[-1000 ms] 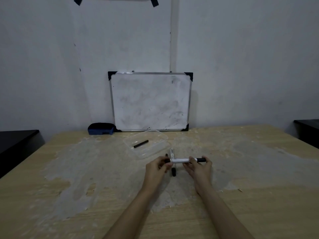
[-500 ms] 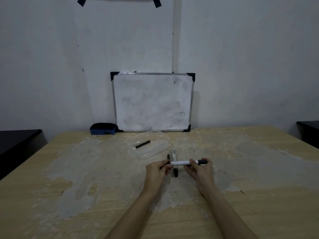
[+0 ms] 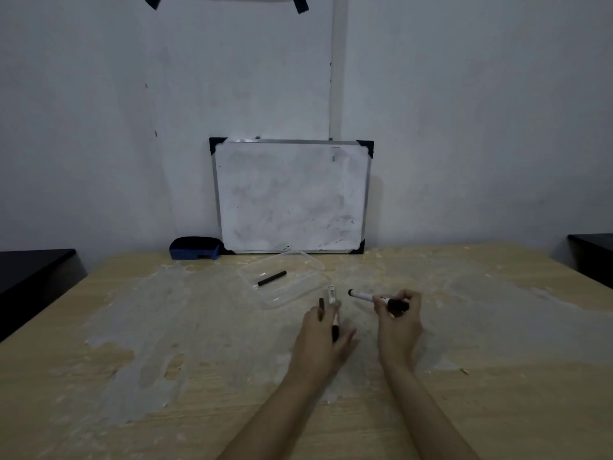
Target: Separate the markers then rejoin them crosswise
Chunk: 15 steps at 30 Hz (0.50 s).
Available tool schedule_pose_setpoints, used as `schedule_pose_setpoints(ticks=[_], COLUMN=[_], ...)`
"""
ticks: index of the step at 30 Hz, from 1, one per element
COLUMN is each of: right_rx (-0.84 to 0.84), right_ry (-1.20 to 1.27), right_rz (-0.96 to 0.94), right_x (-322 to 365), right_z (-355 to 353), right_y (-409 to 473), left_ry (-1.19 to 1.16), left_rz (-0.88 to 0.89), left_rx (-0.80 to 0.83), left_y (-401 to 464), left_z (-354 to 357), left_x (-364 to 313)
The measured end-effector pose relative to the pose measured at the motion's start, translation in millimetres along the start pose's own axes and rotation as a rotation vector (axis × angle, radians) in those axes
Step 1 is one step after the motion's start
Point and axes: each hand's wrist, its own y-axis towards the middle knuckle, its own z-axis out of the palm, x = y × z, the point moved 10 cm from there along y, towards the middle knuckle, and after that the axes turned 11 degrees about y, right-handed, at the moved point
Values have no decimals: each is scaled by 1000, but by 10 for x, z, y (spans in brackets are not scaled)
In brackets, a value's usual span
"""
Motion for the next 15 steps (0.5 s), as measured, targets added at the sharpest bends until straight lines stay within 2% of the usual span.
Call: schedule_pose_setpoints(ticks=[3,7,11,15], right_rx=[185,438,659,763], right_ry=[-274,-608,-794,-848], right_rz=[-135,-151,-69,-54], right_x=[20,-193,-419,-477], right_z=[197,464,611,668], right_y=[-57,-150,-246,-337], left_ry=[273,347,217,1], left_rz=[50,38,-48,-121], left_rx=[46,46,-47,-279], left_y=[-12,3,43,42], left_z=[101,52,-158,-544], left_x=[-70,-72,116,334])
